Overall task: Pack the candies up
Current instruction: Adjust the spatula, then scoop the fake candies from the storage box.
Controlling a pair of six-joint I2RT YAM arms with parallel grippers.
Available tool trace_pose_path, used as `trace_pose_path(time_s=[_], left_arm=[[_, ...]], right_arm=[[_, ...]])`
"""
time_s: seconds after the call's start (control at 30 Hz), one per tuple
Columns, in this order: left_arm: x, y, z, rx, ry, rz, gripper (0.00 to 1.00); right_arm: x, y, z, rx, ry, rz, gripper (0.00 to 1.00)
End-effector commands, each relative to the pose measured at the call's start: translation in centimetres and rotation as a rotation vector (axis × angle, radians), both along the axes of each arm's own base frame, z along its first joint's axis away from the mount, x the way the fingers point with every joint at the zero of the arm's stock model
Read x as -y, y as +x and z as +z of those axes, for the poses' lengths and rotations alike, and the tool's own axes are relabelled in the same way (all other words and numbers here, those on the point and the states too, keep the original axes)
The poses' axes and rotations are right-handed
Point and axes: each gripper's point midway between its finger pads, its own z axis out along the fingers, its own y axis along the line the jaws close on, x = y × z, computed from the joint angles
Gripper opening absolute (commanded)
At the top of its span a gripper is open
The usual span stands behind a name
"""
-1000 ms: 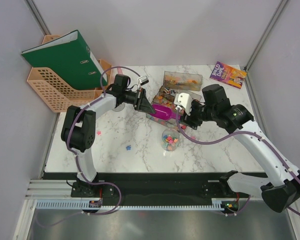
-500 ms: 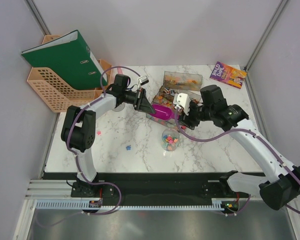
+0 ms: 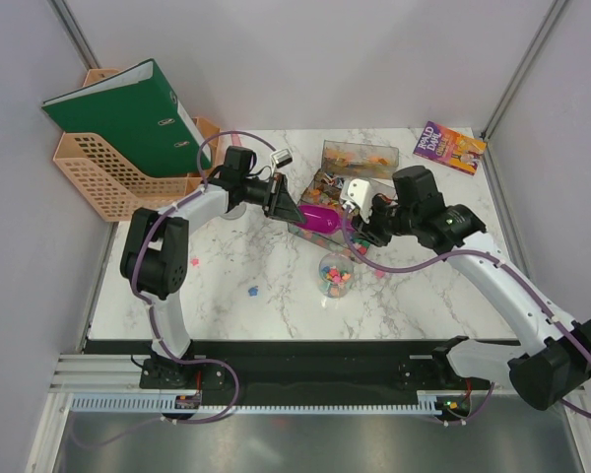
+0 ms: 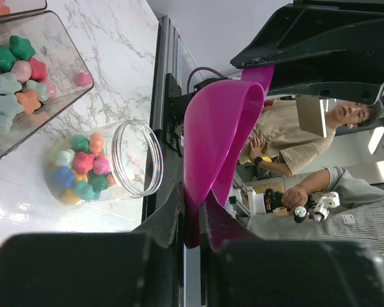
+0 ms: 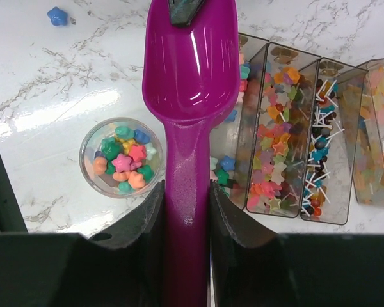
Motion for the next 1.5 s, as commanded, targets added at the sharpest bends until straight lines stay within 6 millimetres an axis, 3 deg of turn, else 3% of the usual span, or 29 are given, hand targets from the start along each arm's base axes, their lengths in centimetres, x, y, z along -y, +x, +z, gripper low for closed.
trace_pose_path(time_s=[0.0,0.03,0.07,0.1,0.13,0.17,0.2,0.23,0.27,0.3,0.33,0.37,0.4,0.5,0.57,0.63,0.83,0.97,1.27,1.47], left_arm=[[-0.6,-0.5,1.5,0.029,-0.083,-0.073,0.18],[-0.7,-0.2,1.2,0.027,-0.068,-0.053,0.28],[-1.0,1.0,1.1,0.043,-0.054,-0.020,0.46],[-1.1,2.1,0.4,0.053,-0.006,0.031,0.49],[-1.2,3.9,1.0,0.200,-0.001,0.055,0.51],[-2.0,4.4,-0.4,0.138,0.076,0.088,0.55],[-2.4,5.9,-1.7,0.191,0.162,0.137,0.55],[-2.8,7.6,-1.7,0.294,0.210,0.163,0.56],[-3.3,8.4,-2.9,0.308,0.302,0.197,0.56],[-4.7,10.6,-5.4,0.361,0.476,0.279,0.56],[-5.4,11.8,-5.8,0.422,0.544,0.306,0.56],[-5.9,12.5,-6.6,0.444,0.611,0.326,0.56],[-7.3,13.8,-7.9,0.467,0.720,0.374,0.55],[-8.1,15.7,-9.1,0.494,0.804,0.408,0.53],[-7.9,16.8,-9.1,0.518,0.823,0.424,0.52],[-8.0,17.7,-10.4,0.524,0.865,0.428,0.50],[-7.4,16.1,-13.7,0.491,0.926,0.386,0.46],[-5.5,14.6,-15.2,0.466,0.901,0.333,0.42],[-0.6,9.7,-16.2,0.447,0.840,0.191,0.38],[1.2,8.5,-16.2,0.446,0.821,0.160,0.38]], right_arm=[[0.1,0.2,0.7,0.027,-0.003,-0.002,0.00],[0.4,0.5,0.8,0.034,-0.009,-0.020,0.00],[1.0,1.1,1.3,0.052,-0.017,-0.055,0.00],[1.7,1.5,1.6,0.058,-0.021,-0.080,0.00],[2.1,1.9,1.9,0.066,-0.028,-0.095,0.00],[2.5,2.6,3.1,0.100,-0.035,-0.104,0.00],[3.6,3.1,2.6,0.079,-0.075,-0.130,0.00],[4.1,3.5,2.7,0.076,-0.099,-0.132,0.00],[4.5,4.2,4.1,0.104,-0.112,-0.137,0.00],[5.3,4.4,2.8,0.057,-0.179,-0.117,0.00],[6.4,5.0,2.5,0.036,-0.209,-0.132,0.00],[6.7,5.8,3.9,0.054,-0.225,-0.124,0.00],[8.0,5.9,1.7,-0.043,-0.291,-0.121,0.00],[9.8,6.6,-0.2,-0.180,-0.384,-0.107,0.00],[10.5,7.2,-0.2,-0.221,-0.402,-0.112,0.00],[11.6,7.1,-2.1,-0.324,-0.448,-0.110,0.00],[12.8,8.0,-3.6,-0.429,-0.497,-0.171,0.00],[13.5,8.5,-4.6,-0.456,-0.538,-0.202,0.00],[15.5,9.2,-5.4,-0.446,-0.661,-0.232,0.00],[16.7,9.5,-6.1,-0.441,-0.737,-0.214,0.00]])
